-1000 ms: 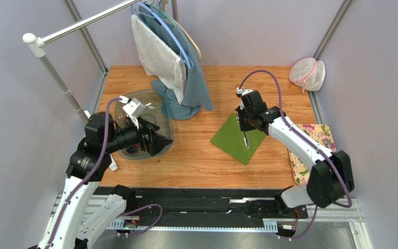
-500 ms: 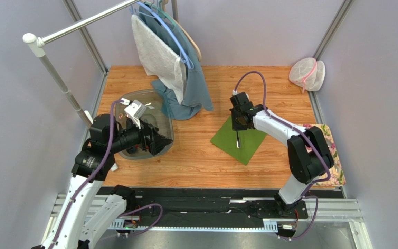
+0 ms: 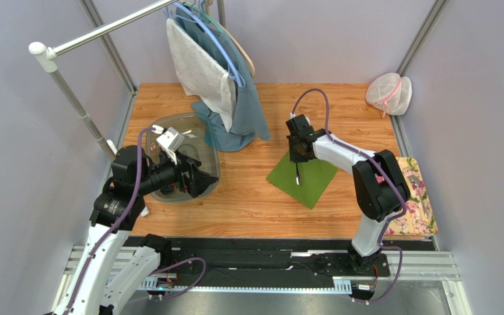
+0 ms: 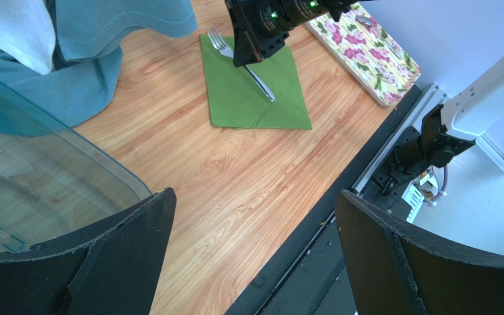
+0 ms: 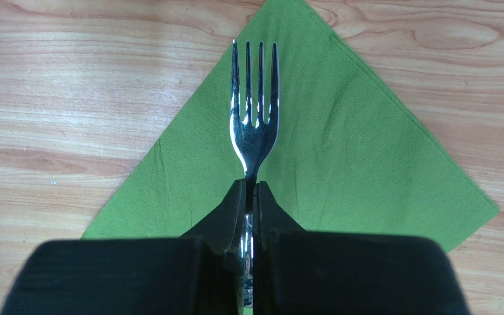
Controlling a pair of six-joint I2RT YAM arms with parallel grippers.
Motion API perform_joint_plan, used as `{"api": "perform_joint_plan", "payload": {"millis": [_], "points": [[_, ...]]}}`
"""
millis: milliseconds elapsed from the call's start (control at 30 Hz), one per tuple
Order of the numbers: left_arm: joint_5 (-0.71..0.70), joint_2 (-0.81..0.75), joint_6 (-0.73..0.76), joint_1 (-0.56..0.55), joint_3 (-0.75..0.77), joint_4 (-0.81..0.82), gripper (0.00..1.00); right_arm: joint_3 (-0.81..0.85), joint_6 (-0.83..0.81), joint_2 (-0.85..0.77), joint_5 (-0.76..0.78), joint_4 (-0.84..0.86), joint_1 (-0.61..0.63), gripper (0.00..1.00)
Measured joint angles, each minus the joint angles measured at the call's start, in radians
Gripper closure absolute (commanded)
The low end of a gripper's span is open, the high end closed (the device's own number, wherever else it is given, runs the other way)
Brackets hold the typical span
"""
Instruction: Place the utensils on the paper napkin and roll it up
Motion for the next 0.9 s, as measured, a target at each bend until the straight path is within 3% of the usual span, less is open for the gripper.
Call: {"api": "perform_joint_plan", "payload": {"millis": [900], "points": [[-0.003,0.013,0.011,0.001,0.0,-0.016,0.01,0.056,-0.008,0.076,-0.009,-0.024,0.0,0.92]]}}
